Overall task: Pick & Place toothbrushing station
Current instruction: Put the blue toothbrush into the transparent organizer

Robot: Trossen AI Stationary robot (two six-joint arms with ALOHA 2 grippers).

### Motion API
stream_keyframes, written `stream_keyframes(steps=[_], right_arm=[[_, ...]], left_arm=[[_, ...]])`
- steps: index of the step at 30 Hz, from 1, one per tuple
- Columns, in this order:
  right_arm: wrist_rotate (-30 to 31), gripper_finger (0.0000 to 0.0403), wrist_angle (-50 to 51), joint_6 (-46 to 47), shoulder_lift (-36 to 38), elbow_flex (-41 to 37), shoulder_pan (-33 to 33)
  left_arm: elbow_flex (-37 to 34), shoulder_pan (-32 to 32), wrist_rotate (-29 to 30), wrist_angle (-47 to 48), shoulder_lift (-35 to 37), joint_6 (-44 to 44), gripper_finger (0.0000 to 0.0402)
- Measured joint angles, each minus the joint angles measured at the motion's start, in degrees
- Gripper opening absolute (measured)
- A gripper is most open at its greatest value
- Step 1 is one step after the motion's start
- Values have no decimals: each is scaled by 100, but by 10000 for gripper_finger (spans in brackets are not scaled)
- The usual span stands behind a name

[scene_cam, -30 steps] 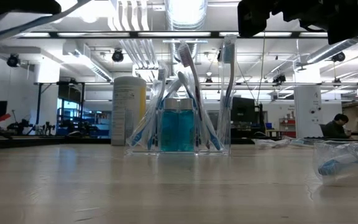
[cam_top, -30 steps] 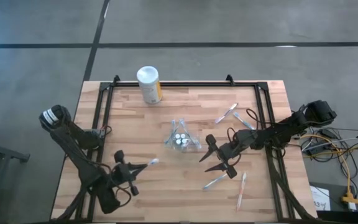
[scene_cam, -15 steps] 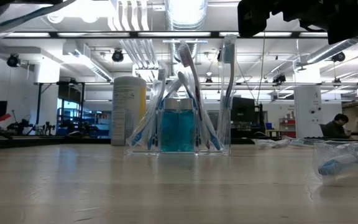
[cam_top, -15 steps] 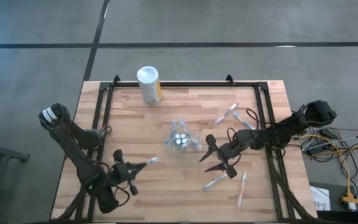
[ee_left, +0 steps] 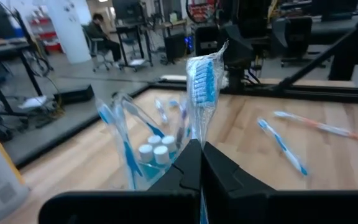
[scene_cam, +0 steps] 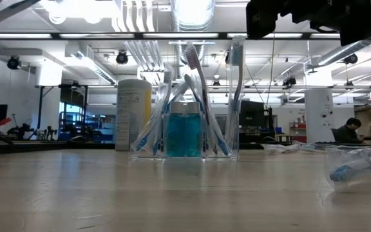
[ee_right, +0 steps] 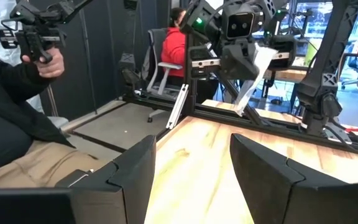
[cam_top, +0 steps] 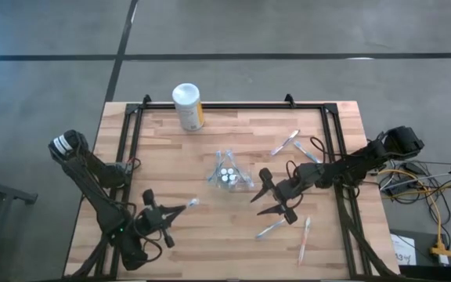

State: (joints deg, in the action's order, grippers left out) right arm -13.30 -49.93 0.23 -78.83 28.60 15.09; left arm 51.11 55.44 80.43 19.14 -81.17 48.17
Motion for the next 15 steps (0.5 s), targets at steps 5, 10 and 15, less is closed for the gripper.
stream_keyframes(steps=[5, 10, 15], right_arm=[[4, 203, 0, -4, 0, 0, 0], [4, 203, 0, -22, 0, 0, 2], [47, 203, 0, -119, 0, 0, 2]], left_arm=[[37, 0, 224, -92, 2, -302, 0], [35, 0, 259, -121, 2, -439, 0], [24, -7, 308, -117, 2, -527, 0]])
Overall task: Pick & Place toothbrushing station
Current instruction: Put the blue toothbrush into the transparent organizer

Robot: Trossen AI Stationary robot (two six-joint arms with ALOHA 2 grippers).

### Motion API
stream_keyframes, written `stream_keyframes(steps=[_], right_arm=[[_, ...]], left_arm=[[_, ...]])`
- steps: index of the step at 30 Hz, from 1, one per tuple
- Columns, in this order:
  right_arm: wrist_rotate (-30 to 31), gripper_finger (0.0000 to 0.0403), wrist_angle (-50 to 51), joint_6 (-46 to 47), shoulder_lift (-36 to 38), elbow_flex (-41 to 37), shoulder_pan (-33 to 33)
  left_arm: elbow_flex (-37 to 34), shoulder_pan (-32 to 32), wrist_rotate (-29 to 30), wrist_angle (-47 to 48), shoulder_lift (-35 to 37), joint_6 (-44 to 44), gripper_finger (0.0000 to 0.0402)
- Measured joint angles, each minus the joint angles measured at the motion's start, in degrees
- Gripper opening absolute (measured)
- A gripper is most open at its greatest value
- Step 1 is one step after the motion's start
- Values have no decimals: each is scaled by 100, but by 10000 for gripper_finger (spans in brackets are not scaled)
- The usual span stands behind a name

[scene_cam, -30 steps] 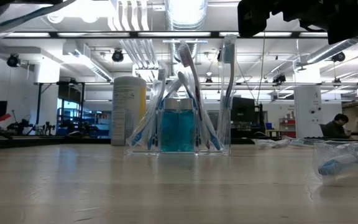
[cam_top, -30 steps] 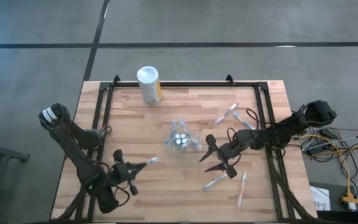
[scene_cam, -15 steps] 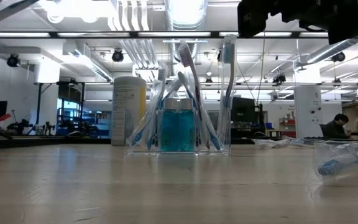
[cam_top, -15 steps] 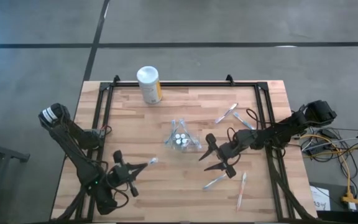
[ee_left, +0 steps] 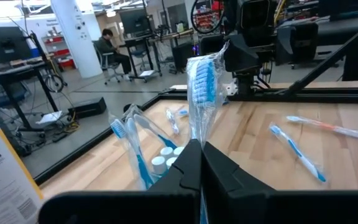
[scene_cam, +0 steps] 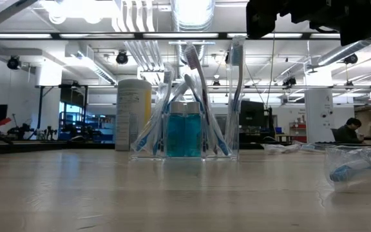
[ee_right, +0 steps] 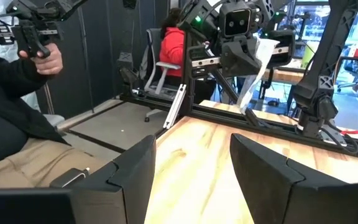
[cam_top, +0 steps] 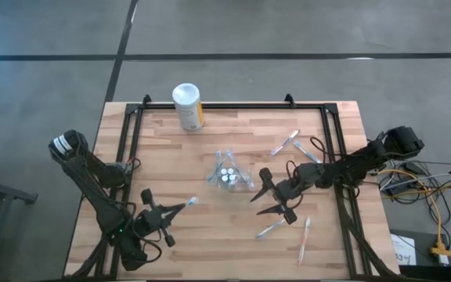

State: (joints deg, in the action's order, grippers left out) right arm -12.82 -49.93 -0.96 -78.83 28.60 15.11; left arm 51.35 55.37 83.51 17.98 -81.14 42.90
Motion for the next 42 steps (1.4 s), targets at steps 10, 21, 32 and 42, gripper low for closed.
stream_keyframes(steps=[10, 21, 32, 42], right_arm=[[269, 203, -18, -18, 0, 30, 0], [309, 203, -46, -72, 0, 360, -2], [222, 205, -446, -410, 0, 911, 0], [526, 255, -487, -699, 0, 1374, -59]], left_arm=[[191, -185, -123, -99, 0, -469, 0], [1098, -826, -1816, -1157, 0, -3498, 0], [1937, -1751, -3480, -2557, -2, -6033, 0], [1879, -2359, -4426, -3205, -35, -6402, 0]])
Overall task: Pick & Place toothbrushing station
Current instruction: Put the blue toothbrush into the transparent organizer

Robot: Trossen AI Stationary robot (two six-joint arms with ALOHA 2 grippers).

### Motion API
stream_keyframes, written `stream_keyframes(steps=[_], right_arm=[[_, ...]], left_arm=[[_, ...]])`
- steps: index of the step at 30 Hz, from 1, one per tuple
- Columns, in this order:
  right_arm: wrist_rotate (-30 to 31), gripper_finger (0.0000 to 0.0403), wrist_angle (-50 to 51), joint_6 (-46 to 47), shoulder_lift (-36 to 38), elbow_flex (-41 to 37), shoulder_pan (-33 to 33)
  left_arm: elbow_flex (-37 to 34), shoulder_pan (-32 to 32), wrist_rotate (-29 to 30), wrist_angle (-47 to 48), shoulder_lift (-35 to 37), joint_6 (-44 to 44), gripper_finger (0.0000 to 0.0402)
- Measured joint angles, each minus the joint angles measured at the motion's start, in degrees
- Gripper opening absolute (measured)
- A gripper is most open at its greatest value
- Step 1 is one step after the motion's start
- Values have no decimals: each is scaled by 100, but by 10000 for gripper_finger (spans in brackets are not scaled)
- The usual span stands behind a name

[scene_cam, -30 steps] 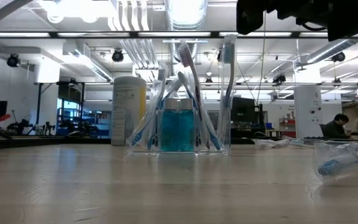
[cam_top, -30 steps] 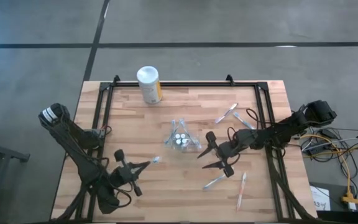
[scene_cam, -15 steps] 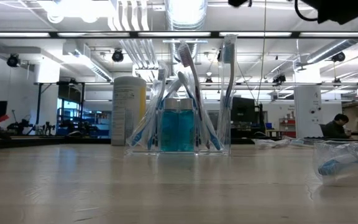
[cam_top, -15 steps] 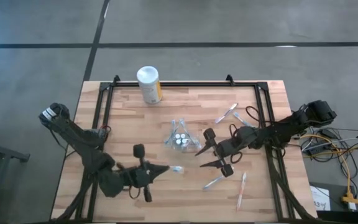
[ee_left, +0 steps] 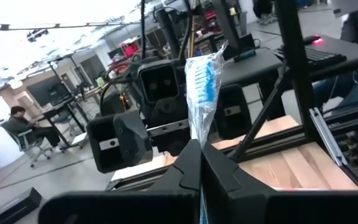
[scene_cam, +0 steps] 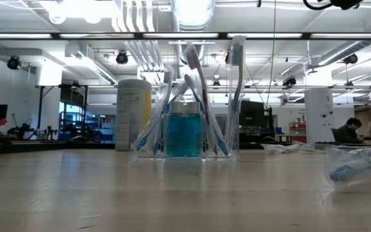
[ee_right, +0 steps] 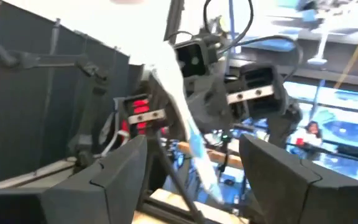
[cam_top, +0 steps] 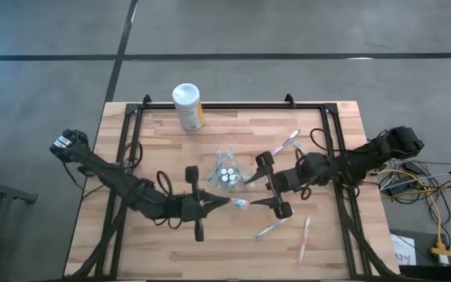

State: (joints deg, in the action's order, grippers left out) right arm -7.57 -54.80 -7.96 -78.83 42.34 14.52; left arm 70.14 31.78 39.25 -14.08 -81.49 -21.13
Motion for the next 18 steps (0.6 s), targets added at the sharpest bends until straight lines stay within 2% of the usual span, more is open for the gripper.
stream_keyframes(steps=[5, 9, 18], right_arm=[[142, 283, 14, -63, 0, 91, -31], [598, 295, 46, -52, 0, 121, -36], [578, 285, 46, 24, 0, 243, -201]], left_arm=[[-17, -201, -108, -74, -2, 88, 0], [-17, -332, -339, -243, -2, 126, 0], [-19, -670, -727, -595, -312, 279, 0]])
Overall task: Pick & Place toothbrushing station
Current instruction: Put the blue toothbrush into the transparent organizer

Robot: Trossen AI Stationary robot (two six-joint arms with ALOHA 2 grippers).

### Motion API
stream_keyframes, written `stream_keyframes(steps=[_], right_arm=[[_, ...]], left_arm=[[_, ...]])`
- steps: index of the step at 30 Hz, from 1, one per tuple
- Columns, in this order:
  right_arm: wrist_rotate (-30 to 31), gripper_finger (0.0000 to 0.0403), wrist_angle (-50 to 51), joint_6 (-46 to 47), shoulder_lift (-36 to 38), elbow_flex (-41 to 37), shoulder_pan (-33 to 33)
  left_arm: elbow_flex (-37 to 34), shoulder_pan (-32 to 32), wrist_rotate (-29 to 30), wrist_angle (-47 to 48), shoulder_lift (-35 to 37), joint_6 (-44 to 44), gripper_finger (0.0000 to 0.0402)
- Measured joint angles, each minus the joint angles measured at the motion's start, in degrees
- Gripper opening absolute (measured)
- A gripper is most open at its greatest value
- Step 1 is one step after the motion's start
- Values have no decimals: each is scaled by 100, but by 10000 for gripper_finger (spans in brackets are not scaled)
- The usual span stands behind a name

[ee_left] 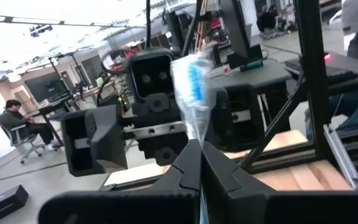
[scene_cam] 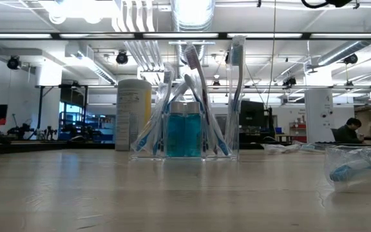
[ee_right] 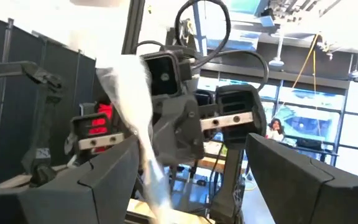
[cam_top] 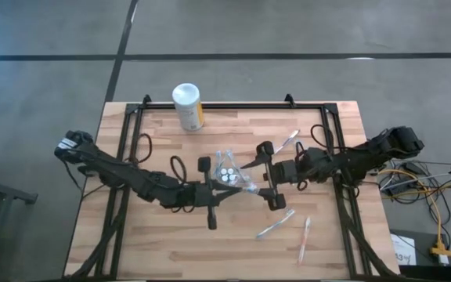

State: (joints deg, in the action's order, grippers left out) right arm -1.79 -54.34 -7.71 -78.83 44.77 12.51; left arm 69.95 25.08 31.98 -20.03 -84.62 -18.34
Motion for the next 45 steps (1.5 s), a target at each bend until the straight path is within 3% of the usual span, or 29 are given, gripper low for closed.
stream_keyframes(steps=[6, 10, 21, 28, 32, 38, 45], right_arm=[[-218, 267, 45, 3, -2, -2, 2], [-252, 232, 59, -120, -2, -2, 2], [-426, 23, 213, -325, -2, -11, 13], [-474, 13, 842, -283, 244, -15, 9], [-428, 11, 1415, -328, 426, -16, 4], [-424, 11, 2015, -320, 496, -20, 7], [-573, 12, 1636, -85, 67, -22, -168]], left_arm=[[-2, -113, -58, -33, -102, -2, 0], [-2, -129, -104, -40, -101, 8, 0], [-2, -140, -118, 114, -103, 127, 4], [-4, 85, -99, 577, 72, 364, 40], [-4, 300, -104, 1292, 289, 676, 68], [-45, 775, 107, 3021, 575, 2523, 94], [-1309, 1927, 2244, 3030, 576, 4031, 68]])
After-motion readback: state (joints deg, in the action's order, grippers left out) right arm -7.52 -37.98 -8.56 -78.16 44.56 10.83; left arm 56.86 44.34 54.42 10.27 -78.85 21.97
